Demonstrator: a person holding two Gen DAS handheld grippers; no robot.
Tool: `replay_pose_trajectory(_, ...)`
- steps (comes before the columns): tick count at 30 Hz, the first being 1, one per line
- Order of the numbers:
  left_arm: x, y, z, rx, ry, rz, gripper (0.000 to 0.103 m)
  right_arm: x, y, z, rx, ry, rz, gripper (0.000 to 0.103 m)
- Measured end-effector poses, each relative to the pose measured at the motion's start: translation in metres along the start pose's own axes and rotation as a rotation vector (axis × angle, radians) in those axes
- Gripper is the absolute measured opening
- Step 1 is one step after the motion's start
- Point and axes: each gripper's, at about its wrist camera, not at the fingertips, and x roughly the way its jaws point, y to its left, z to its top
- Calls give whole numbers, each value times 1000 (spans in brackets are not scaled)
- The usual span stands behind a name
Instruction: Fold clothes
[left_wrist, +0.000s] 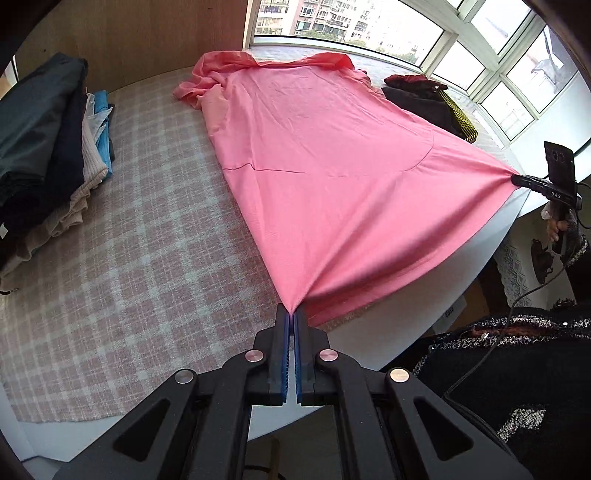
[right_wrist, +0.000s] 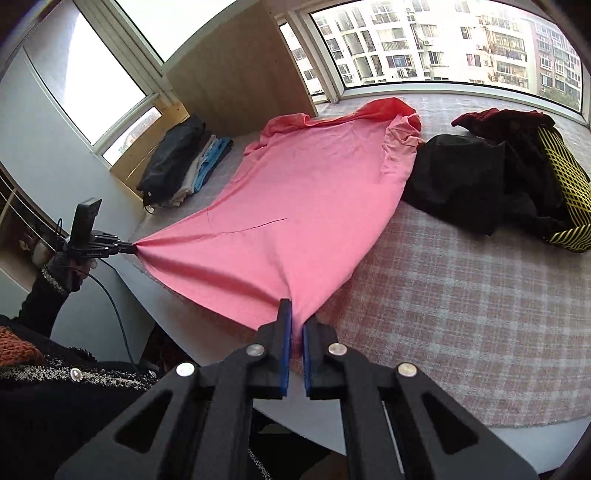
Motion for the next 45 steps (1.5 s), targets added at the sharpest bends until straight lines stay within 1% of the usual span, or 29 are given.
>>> replay_pose_trajectory(2,-5,-9,-1,4,0,-2,1,-6,8,-1,-16,10,-23,5)
replay_pose_trajectory(4,-2,-13,-12,0,28,-4,1,-6,16,-10,-19,35,-26,5)
replay_pose_trajectory(6,1,-17,-23,-5,58,-6,1,-1,13,-25,11,67,-17,5)
replay_pose_trajectory(10,39,-7,-48,-69,144,-37,1,33,-8,-59,107,162,-45,5)
replay_pose_trajectory(12,57,-4,-57,-92,180,-45,1,53,-18,-73,136,218,-44,5)
replay_pose_trajectory(15,75,-1,-64,-97,222,-52,1,77,-20,-87,141,294,-33,5)
replay_pose_trajectory(17,86,2,-68,-102,250,-54,1,95,-19,-93,117,374,-50,5)
replay_pose_trajectory(18,89,7,-70,-118,262,-52,2,103,-19,-96,110,425,-51,8)
replay_pose_trajectory(19,92,11,-72,-133,275,-51,4,107,-19,-97,111,463,-58,8)
replay_pose_trajectory(20,87,13,-81,-147,299,-57,11,106,-21,-95,116,475,-65,11)
replay_pose_trajectory(21,83,14,-88,-159,322,-61,12,104,-25,-91,119,507,-102,18)
replay_pose_trajectory(22,79,18,-91,-163,333,-50,20,99,-28,-85,120,526,-132,24)
replay_pose_trajectory(23,72,22,-93,-159,342,-26,24,88,-30,-74,114,508,-146,24)
replay_pose_trajectory(26,44,39,-93,-172,338,40,24,53,-37,-39,95,453,-188,24)
replay_pose_trajectory(27,33,44,-87,-161,325,85,24,41,-38,-25,80,424,-202,24)
replay_pose_trajectory(28,22,49,-79,-147,311,130,24,30,-35,-3,37,359,-214,24)
replay_pose_trajectory(29,14,50,-61,-105,278,163,24,24,-31,22,-14,281,-220,24)
replay_pose_trajectory(31,4,46,-11,-8,175,189,24,26,-25,77,-93,113,-238,24)
replay_pose_trajectory(32,3,41,17,40,124,190,24,30,-23,105,-127,40,-240,24)
replay_pose_trajectory(34,5,29,80,162,1,187,24,61,-24,162,-160,-32,-211,24)
replay_pose_trajectory(35,10,24,112,219,-49,172,25,83,-27,186,-180,-40,-196,24)
replay_pose_trajectory(36,19,21,149,255,-82,161,25,106,-30,209,-193,-41,-183,24)
replay_pose_trajectory(38,47,25,220,263,-113,128,25,160,-40,247,-172,-9,-160,24)
replay_pose_trajectory(39,62,29,247,259,-110,104,25,187,-45,265,-163,8,-150,24)
replay_pose_trajectory(41,96,38,293,268,-100,82,25,234,-54,290,-152,55,-134,23)
replay_pose_trajectory(43,127,49,328,250,-63,71,25,274,-66,303,-148,113,-109,23)
replay_pose_trajectory(45,154,53,355,243,-40,40,25,305,-73,312,-164,161,-89,23)
